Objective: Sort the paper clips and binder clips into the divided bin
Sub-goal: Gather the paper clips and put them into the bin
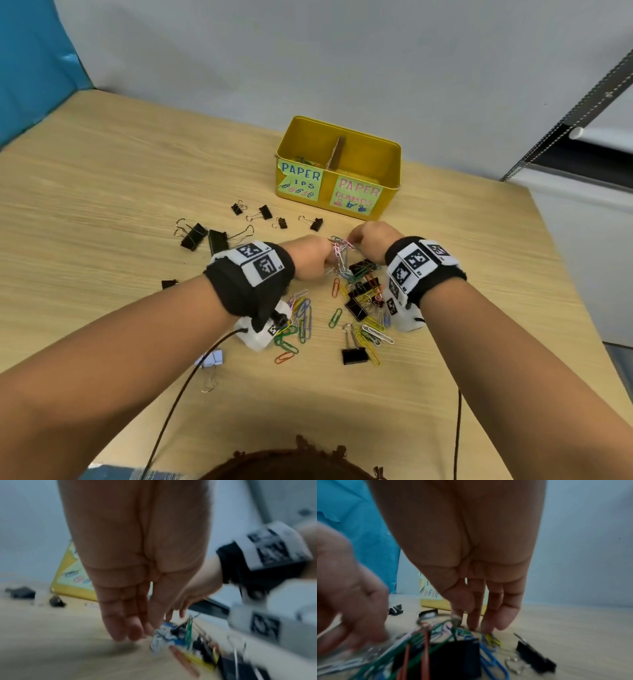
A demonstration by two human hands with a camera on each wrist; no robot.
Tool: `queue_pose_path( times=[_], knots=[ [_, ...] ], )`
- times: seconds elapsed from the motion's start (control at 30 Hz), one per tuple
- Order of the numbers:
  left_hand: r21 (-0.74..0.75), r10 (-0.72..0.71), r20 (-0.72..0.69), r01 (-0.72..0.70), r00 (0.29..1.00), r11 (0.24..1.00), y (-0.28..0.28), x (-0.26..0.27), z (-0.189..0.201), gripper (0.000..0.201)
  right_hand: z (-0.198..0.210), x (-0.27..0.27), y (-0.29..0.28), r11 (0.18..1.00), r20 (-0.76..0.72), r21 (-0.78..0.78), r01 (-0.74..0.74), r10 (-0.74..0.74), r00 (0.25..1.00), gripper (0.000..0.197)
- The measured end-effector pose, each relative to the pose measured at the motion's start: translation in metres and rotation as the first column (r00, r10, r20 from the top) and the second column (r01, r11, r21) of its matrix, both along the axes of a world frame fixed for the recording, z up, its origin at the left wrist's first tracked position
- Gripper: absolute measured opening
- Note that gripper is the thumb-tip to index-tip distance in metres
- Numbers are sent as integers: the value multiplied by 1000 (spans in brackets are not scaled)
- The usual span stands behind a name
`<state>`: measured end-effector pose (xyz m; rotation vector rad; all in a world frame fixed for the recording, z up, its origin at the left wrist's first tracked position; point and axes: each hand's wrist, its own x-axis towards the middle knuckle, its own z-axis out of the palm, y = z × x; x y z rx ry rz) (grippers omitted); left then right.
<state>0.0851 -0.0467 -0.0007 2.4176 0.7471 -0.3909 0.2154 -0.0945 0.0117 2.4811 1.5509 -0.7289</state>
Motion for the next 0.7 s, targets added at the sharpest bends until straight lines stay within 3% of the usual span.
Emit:
queue_pose_path(
  times=[0.07, 0.13, 0.2, 0.27, 0.4, 0.53, 0.63, 0.7],
  knots=[
    [9, 110, 108, -112, 988, 994, 8, 5, 0, 36, 1, -1, -5, 998, -113, -6, -60, 59, 992, 41],
    [68, 137, 160, -150, 978, 986, 15, 6, -2, 53, 9, -2, -9, 997, -184, 67, -33, 45, 982, 39],
    [93, -11, 77, 4, 997, 996, 14, 5, -3, 74, 15, 3, -15, 984, -146, 178, 31, -5, 989, 35],
    [120, -169, -62, 176, 984, 977, 5, 0, -5, 84, 16, 6, -23, 988, -117, 148, 39, -22, 993, 23],
    [207, -278, -189, 315, 942, 926, -6, -14, -5, 60, 5, 6, -38, 994, -50, -96, -52, 48, 998, 28],
    [26, -243, -223, 255, 944, 967, -2, -27, 7, 41, 7, 23, -44, 998, -36, -37, 55, -56, 998, 26],
    [74, -160, -136, 171, 978, 982, -1, -20, 5, 35, 8, 28, -47, 972, -186, 79, 220, -202, 961, 13],
    [51, -110, -65, 114, 992, 992, -4, -8, 1, 35, 0, 26, -49, 962, -208, 78, 263, -242, 948, 8]
  ],
)
